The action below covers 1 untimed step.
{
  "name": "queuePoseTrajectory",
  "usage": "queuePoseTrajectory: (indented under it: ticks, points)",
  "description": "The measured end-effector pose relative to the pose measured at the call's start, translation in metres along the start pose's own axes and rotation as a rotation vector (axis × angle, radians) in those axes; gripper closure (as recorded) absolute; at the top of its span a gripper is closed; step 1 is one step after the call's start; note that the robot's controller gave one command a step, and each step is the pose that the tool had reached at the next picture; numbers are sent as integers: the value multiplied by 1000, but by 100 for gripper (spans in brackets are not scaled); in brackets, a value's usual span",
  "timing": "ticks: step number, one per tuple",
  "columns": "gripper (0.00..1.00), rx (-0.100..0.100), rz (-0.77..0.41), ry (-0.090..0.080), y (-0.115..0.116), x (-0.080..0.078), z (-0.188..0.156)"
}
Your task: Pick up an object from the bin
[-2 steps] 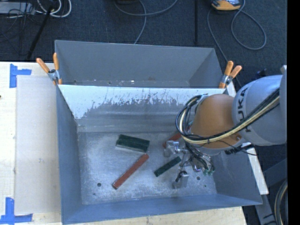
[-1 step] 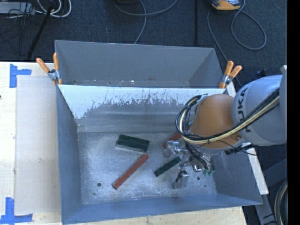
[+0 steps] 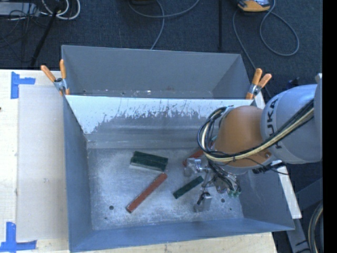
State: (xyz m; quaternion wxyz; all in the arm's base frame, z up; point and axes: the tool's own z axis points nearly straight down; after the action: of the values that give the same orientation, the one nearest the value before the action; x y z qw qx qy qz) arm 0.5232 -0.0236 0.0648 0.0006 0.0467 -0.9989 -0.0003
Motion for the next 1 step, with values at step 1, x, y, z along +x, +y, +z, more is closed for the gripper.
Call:
queuePoseTrajectory:
  ticks: [1]
  points:
    - [0,0,0,0,0,0,0]
